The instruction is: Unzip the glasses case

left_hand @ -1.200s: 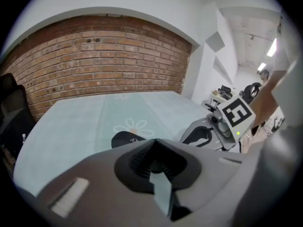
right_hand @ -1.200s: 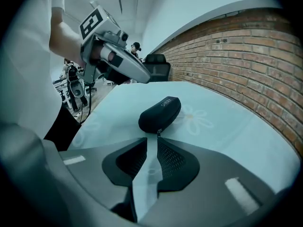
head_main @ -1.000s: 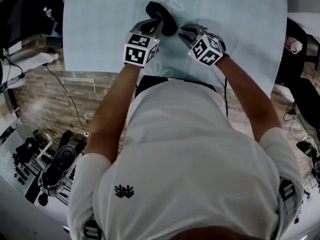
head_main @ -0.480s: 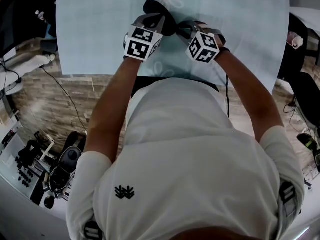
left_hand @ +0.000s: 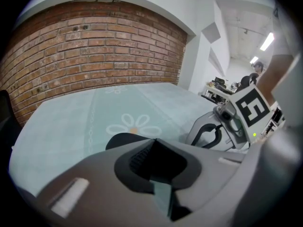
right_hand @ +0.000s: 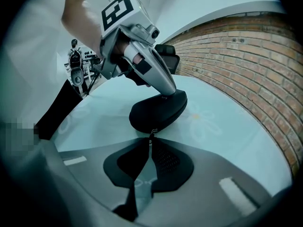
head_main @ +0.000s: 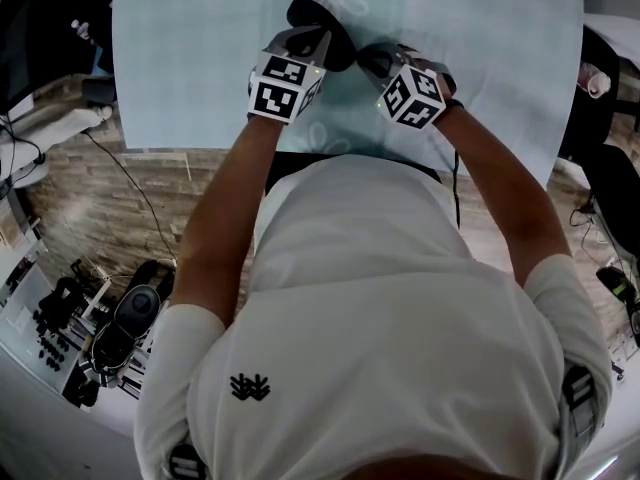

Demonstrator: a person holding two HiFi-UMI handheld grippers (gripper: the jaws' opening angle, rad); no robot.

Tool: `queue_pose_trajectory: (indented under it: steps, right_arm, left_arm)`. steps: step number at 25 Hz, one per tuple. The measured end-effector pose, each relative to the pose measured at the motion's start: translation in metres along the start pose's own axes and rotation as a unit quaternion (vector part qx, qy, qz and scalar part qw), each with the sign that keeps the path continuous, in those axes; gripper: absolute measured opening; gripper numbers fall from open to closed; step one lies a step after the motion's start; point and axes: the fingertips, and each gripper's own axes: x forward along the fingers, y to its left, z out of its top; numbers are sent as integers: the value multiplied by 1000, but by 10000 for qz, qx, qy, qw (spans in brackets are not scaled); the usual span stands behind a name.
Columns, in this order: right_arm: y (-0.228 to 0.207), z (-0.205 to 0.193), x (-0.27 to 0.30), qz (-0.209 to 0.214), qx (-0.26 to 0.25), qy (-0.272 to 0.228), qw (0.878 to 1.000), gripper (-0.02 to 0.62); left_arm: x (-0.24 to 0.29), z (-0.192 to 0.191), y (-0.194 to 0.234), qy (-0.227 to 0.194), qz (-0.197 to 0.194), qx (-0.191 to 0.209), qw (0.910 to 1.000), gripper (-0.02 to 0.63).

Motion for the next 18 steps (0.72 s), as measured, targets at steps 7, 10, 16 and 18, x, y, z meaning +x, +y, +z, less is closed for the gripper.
queue_pose_trajectory:
  steps: [7, 10, 16, 18]
  right_arm:
    - [-3, 2, -7, -150, 251, -50, 9996, 15]
    - [-4, 2, -8, -232, 314, -66, 9992, 15]
    - [-5, 4, -11, -337, 314, -75, 9989, 14]
    - [-6, 3, -12, -356, 299, -58, 9989, 12]
  left_arm:
    - [-1, 0, 2, 6, 7, 35, 10000, 57]
    - [1, -4, 4, 6, 25, 92, 10000, 57]
    - [2, -4, 3, -13, 10, 118, 9999, 57]
    - [2, -3, 3, -16, 6, 126, 9999, 57]
